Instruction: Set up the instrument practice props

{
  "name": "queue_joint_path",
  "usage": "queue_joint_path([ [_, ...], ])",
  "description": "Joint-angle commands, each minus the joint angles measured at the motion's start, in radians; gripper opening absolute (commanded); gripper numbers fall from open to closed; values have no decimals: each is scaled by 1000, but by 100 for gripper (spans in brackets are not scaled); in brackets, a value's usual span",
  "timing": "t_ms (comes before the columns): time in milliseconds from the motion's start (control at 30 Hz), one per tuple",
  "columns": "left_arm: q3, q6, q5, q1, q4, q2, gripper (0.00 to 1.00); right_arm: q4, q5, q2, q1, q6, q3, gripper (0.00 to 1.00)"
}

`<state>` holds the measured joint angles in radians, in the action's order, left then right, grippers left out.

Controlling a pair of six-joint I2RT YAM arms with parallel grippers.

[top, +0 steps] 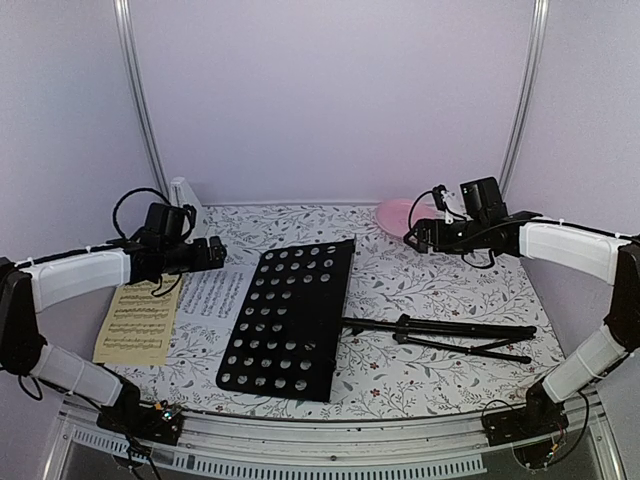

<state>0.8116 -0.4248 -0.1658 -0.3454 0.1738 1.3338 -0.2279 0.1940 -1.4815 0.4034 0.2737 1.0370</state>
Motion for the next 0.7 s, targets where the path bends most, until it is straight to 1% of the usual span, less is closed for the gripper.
queue_joint_path([
  [0,-56,-35,174,-28,-105,-6,99,-3,114,-32,14,10,66,99],
  [133,-127,-50,268,-41,-174,-35,99,-38,237,-55,19,66,96,99],
  [200,-153,-56,290,-45,-190,-48,99,-34,279,-47,30,153,91,99],
  [300,-184,-74,316,-52,-221,-68,99,-48,303,-29,62,269,92,99],
  [400,-196,-90,325,-54,-248,-77,99,-110,283,-33,96,384,123,99],
  [500,-199,-105,308,-60,-259,-80,99,-227,225,-71,141,468,206,99],
  [633,-202,-122,265,-66,-252,-83,99,-400,60,-130,225,545,349,100],
  [667,-203,-127,252,-67,-247,-84,99,-458,16,-148,245,563,387,99],
])
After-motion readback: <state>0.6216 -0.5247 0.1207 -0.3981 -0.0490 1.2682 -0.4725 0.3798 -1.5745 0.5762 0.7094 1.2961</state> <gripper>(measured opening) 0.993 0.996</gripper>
